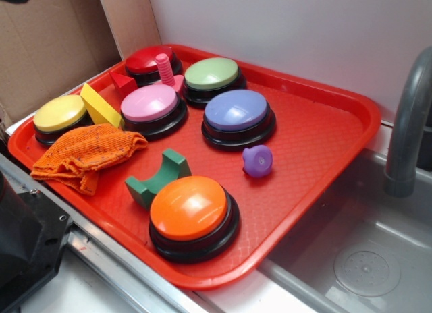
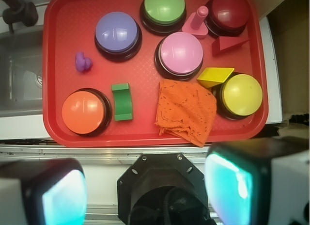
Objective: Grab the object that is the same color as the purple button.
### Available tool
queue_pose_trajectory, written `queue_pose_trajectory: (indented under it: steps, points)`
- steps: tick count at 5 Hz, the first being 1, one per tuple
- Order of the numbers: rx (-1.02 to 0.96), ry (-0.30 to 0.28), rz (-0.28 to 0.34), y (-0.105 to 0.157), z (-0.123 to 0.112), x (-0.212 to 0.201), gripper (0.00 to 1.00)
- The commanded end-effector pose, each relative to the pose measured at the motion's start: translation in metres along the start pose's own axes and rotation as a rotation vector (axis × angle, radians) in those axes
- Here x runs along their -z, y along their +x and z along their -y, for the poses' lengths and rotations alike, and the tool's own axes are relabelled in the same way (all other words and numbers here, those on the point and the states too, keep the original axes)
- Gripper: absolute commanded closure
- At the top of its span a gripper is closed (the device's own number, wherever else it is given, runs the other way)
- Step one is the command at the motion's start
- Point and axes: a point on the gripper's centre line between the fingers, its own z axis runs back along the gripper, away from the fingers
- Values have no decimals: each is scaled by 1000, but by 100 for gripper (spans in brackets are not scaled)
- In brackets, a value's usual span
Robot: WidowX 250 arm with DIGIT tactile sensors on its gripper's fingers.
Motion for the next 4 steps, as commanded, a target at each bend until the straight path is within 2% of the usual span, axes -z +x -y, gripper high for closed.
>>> queue_pose_trajectory:
  steps: [1,2,3,4]
  points:
    - [0,0,0,0,0,0,0]
    - [-31,-87,63,8,14,12,0]
    - [-86,-122,101,26,27,30,0]
    - [-103,-145,133,56,46,61,0]
